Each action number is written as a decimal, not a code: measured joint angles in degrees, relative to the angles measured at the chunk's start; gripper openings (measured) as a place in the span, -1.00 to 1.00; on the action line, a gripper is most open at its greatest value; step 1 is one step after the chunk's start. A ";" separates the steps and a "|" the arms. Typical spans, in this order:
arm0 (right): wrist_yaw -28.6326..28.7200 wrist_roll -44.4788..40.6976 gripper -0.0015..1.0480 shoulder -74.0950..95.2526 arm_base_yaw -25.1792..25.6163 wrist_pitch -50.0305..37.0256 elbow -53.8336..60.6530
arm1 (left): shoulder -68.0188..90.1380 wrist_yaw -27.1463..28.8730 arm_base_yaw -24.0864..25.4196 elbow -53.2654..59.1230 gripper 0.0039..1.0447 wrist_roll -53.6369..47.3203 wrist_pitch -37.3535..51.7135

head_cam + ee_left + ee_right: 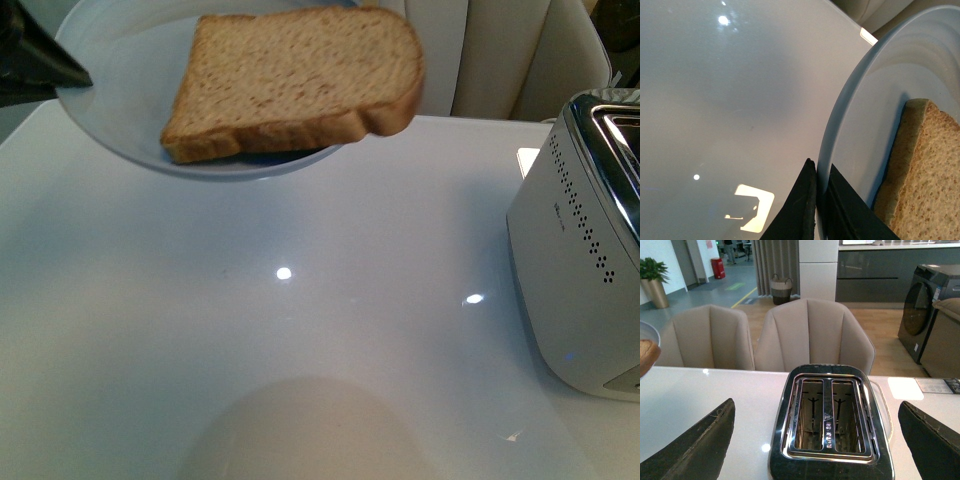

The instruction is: Left arm holds plate, right arm toasts bread

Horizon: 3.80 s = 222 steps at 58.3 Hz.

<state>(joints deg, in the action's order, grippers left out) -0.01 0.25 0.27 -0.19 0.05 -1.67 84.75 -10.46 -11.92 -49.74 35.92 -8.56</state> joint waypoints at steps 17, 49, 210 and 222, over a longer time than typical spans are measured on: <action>0.00 0.00 0.83 0.00 0.00 0.00 0.00 | -0.77 3.04 -9.66 -2.99 -0.94 7.54 -2.16; 0.00 0.02 0.83 0.00 0.00 0.00 0.00 | -0.31 4.92 -20.22 -5.62 -0.94 16.50 -2.14; 7.87 49.55 0.52 48.44 -14.43 -10.56 -22.21 | -0.20 4.87 -20.26 -5.57 -0.94 16.90 -2.05; 7.45 49.94 -0.08 48.57 -14.67 -10.47 -22.25 | -0.20 4.87 -20.26 -5.57 -0.94 16.90 -2.05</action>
<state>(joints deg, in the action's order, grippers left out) 7.44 50.19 48.84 -14.85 -10.41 -23.92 84.55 -5.58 -32.18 -55.31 52.82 -10.61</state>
